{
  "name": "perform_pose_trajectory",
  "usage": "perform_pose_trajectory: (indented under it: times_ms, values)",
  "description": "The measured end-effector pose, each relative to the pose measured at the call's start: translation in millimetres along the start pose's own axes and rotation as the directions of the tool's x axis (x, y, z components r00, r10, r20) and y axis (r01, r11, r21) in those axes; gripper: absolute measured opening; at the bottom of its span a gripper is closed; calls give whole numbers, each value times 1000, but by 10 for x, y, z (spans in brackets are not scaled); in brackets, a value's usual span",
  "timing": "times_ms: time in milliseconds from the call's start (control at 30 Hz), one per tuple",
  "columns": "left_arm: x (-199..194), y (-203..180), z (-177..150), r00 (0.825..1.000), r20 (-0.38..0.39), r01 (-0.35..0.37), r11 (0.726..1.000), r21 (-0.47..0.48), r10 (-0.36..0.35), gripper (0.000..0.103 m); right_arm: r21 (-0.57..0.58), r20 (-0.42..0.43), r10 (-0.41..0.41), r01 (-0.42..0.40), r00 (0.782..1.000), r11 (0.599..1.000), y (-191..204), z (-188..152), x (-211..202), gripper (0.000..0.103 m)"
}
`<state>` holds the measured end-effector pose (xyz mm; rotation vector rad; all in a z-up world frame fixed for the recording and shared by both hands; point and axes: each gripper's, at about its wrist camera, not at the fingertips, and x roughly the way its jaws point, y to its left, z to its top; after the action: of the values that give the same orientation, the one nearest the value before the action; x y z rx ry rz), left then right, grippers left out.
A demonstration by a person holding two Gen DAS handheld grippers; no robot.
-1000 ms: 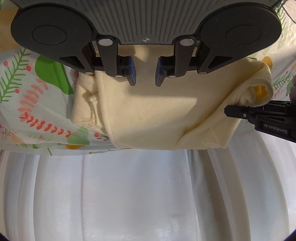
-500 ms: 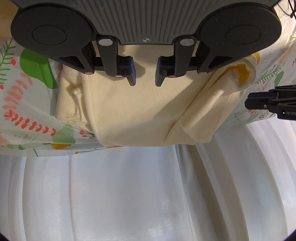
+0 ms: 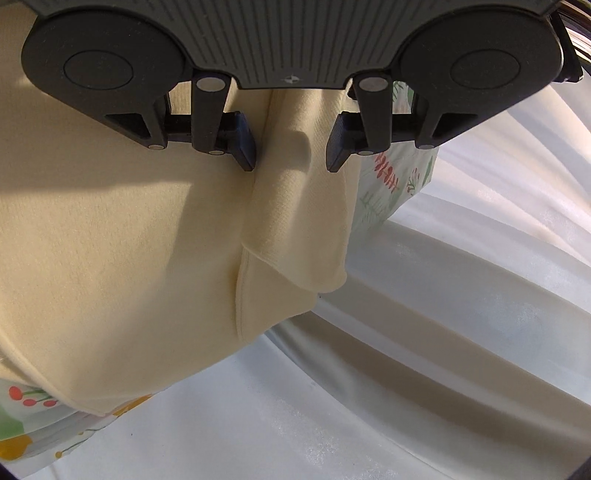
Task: Fold small clothes
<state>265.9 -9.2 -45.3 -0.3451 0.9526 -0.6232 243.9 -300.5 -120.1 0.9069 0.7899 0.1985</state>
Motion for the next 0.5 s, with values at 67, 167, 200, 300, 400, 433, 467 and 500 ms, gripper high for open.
perform_pose_trajectory:
  times_ms: [67, 167, 200, 300, 400, 433, 467, 500]
  values:
    - [4, 15, -4, 1000, 3, 3, 1000, -7, -3, 33, 2, -1, 7, -7, 1000, 1000, 28, 19, 75, 39]
    - [-36, 16, 0, 1000, 8, -10, 1000, -29, 10, 31, 0, -23, -9, 9, 1000, 1000, 33, 28, 150, 17]
    - [-82, 19, 10, 1000, 16, -19, 999, -44, 20, 31, -5, -21, -14, 14, 1000, 1000, 38, 23, 159, 15]
    - [-190, 48, 43, 997, 58, -48, 996, -76, 53, 31, -60, -7, -38, 38, 999, 997, 98, 2, 134, 14]
    - [-179, 125, 68, 990, 64, -120, 988, -100, 127, 31, -97, 2, -63, 63, 998, 993, 165, -17, 156, 14]
    - [-158, 158, 73, 988, 50, -140, 983, -116, 146, 31, -107, 3, -72, 71, 997, 992, 187, -21, 166, 14]
    - [-132, 192, 79, 987, 35, -149, 980, -130, 155, 31, -124, 6, -82, 82, 997, 989, 211, -21, 179, 14]
    - [-101, 234, 82, 988, 20, -151, 978, -147, 155, 31, -146, 10, -92, 92, 996, 985, 244, -28, 182, 13]
